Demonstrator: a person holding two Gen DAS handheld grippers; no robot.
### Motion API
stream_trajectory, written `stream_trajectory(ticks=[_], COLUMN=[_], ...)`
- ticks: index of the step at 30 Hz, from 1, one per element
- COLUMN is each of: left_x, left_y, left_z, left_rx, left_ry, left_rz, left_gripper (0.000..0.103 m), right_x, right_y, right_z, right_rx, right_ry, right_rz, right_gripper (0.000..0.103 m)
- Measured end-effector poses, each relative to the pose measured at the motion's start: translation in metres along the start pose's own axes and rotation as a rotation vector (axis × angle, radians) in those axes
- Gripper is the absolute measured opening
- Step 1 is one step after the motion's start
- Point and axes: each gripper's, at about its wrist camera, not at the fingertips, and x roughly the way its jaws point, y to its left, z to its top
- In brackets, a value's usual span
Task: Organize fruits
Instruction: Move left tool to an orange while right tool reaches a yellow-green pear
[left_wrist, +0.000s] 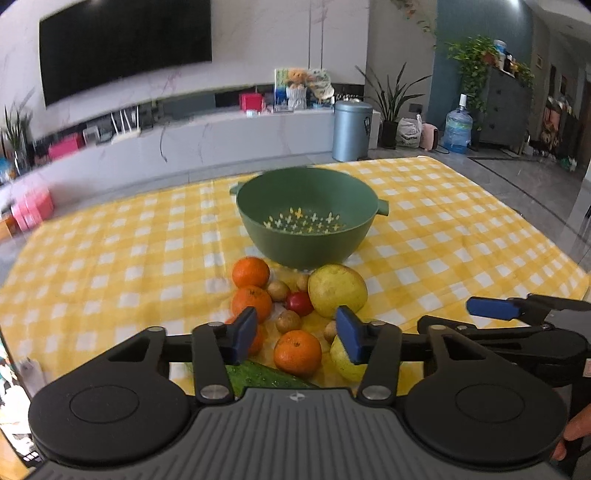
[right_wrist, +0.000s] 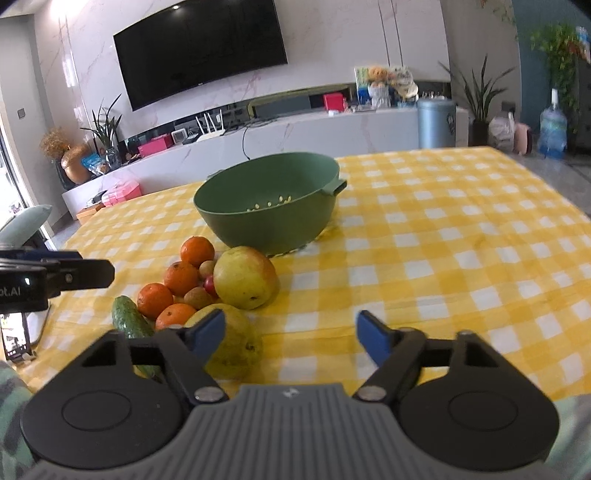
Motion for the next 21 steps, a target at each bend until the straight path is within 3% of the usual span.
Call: stream_trajectory(ticks=[7, 15, 21], left_x=[0.029, 0.074, 0.108], left_y=[0.031, 0.044, 0.059], left_z=[0.012, 0.031, 0.022], left_rx=[-0.101, -0.052, -0.075], left_ry=[0.066, 0.148, 0.188], left_rz=[-0.043, -0.064, -0.075], left_gripper=[0.051, 0.055, 0.055], right_x=[0.028, 0.075, 0.106], right_y=[0.005, 0.010, 0.015], right_z=[0.023, 0.048, 0.056], right_rx=[0.013, 0.036, 0.043], right_ry=[0.048, 0.127, 0.160], right_rz=[0.058, 0.111, 0.152], right_gripper=[0.069, 0.069, 0.069])
